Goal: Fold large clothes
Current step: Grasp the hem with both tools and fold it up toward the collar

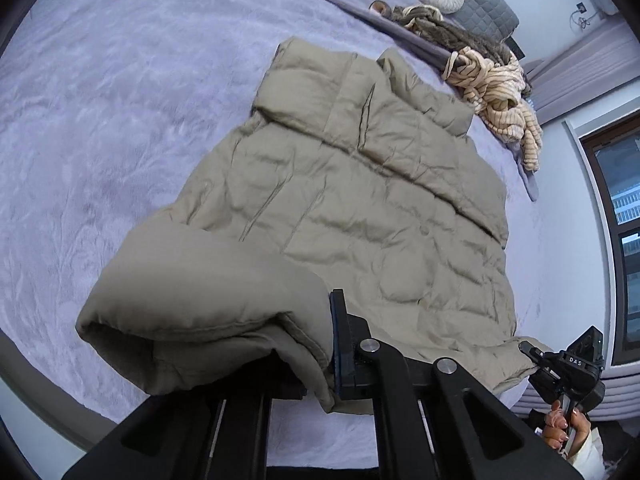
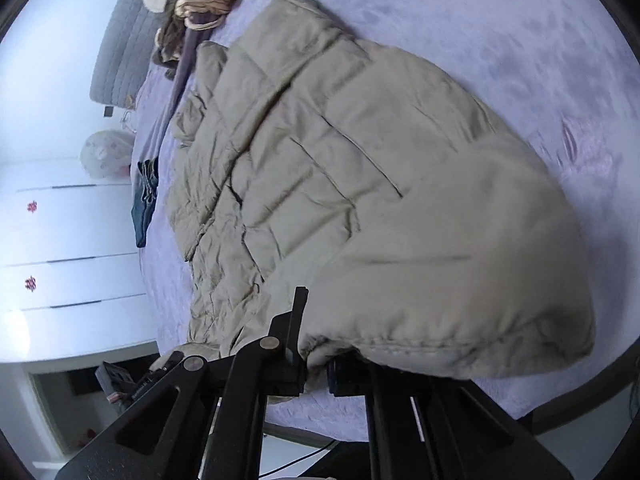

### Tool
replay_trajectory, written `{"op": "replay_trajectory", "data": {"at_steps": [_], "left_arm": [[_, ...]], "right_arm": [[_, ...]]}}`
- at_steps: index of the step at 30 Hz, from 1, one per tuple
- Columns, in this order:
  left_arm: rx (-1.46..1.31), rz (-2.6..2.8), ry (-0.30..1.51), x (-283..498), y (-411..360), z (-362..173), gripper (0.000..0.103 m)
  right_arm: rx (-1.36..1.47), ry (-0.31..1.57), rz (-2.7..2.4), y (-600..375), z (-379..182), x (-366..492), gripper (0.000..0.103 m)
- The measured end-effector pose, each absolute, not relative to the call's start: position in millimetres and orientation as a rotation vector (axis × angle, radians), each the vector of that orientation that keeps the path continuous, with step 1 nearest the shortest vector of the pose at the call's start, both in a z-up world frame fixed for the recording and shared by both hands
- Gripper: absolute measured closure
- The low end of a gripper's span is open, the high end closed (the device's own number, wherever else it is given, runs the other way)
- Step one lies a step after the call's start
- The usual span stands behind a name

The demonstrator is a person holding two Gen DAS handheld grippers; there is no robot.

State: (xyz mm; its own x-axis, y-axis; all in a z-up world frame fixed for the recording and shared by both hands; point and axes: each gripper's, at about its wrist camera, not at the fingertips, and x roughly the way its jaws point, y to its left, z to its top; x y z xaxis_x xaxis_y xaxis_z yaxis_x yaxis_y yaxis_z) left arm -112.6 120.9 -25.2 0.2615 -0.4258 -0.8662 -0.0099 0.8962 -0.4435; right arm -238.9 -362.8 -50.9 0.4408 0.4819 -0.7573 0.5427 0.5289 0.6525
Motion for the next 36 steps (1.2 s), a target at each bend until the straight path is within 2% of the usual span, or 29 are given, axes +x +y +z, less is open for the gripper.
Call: {"op": "replay_trajectory", "data": {"at_steps": [8, 15, 20, 26, 31, 36], "left_arm": [[-0.353, -0.271, 1.075, -35, 94, 48, 0.093], [-0.309, -0.224, 1.015, 63, 70, 59, 0.093], [-0.216, -0.207, 1.076, 145, 47, 24, 0.093], [-0.143, -0.167, 1.200, 211, 22, -50, 0.093], [-0.120, -0.152, 1.252, 235, 12, -103, 0.093], [-0.095, -0.141, 1.254, 243, 5, -120, 0.093]], "right_arm": [[0.808, 1.038, 0.067, -386, 31, -130, 0.096], [0.653, 0.993, 0.088, -395, 60, -15, 0.096], [0.682, 1.020, 0.016, -404, 35, 48, 0.096], [0.718, 1.101, -0.086, -415, -27, 100, 0.096], [0.810, 1.167, -0.141, -429, -88, 121, 0.096], [0.854, 1.174, -0.125, -433, -108, 127, 0.094]]}}
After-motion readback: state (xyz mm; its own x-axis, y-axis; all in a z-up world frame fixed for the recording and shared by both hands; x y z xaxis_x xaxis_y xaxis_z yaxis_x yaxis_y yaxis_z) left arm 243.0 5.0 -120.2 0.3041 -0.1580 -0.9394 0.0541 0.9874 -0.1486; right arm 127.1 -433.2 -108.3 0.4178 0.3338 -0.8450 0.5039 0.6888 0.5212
